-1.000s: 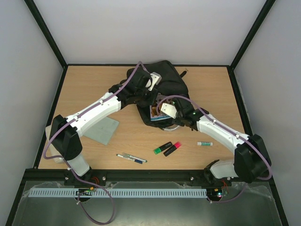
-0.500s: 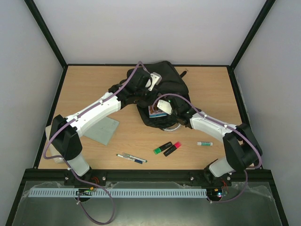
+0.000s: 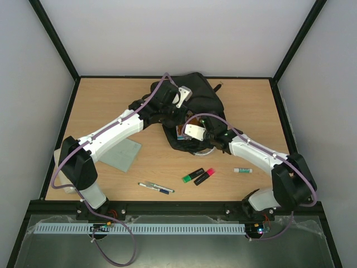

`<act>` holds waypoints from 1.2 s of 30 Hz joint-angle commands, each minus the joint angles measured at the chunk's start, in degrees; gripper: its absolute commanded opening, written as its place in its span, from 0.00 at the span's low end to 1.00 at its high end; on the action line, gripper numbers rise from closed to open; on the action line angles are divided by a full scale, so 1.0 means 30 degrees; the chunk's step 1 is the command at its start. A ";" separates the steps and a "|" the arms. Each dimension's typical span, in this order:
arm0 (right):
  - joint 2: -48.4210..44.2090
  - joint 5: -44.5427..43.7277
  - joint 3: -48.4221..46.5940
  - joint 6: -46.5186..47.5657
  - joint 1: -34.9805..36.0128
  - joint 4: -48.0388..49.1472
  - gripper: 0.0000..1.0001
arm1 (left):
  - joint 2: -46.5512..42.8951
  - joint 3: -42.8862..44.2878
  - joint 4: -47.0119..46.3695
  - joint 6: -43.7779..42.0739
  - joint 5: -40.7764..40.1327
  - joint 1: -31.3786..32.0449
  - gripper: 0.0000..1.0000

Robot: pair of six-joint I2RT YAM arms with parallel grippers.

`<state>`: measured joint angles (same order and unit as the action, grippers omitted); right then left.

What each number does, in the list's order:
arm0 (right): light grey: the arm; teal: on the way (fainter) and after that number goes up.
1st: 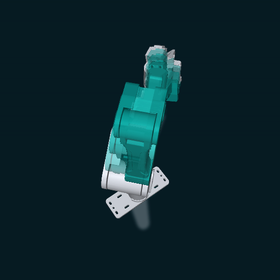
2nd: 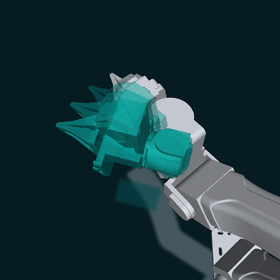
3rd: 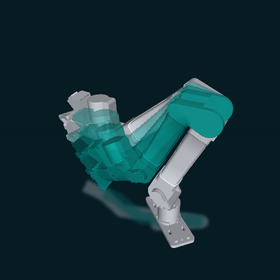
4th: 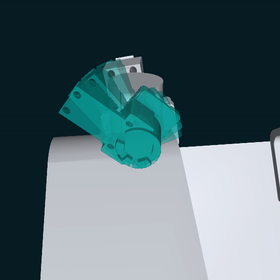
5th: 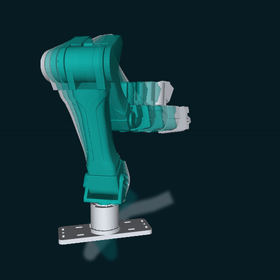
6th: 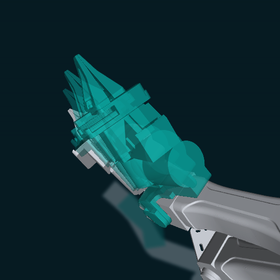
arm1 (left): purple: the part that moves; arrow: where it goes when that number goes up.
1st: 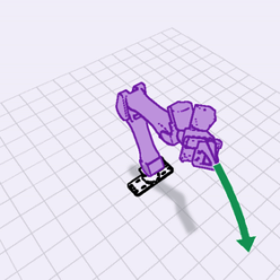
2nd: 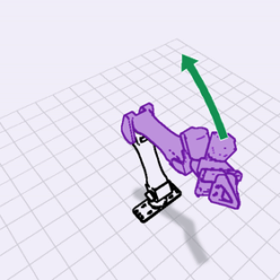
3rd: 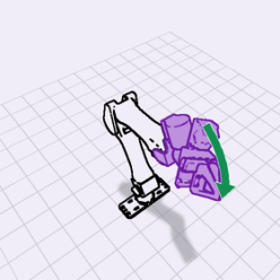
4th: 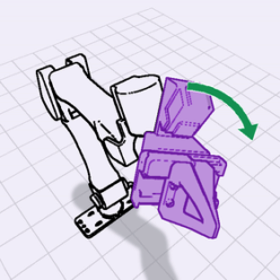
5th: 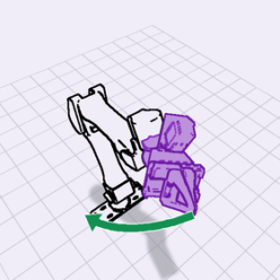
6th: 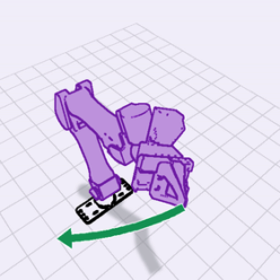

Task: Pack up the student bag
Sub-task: Place the book in the student bag.

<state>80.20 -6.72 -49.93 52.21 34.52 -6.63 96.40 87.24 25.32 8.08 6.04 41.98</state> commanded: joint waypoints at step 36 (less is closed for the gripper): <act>-0.4033 0.5114 0.1286 -0.5407 0.0133 -0.4403 0.46 | -0.0068 0.0311 0.0454 0.0258 -0.0286 -0.0070 0.14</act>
<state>79.07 -8.80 -47.42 40.32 34.41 -2.61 96.29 87.33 26.04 8.05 6.83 41.60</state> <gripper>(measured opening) 0.442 0.114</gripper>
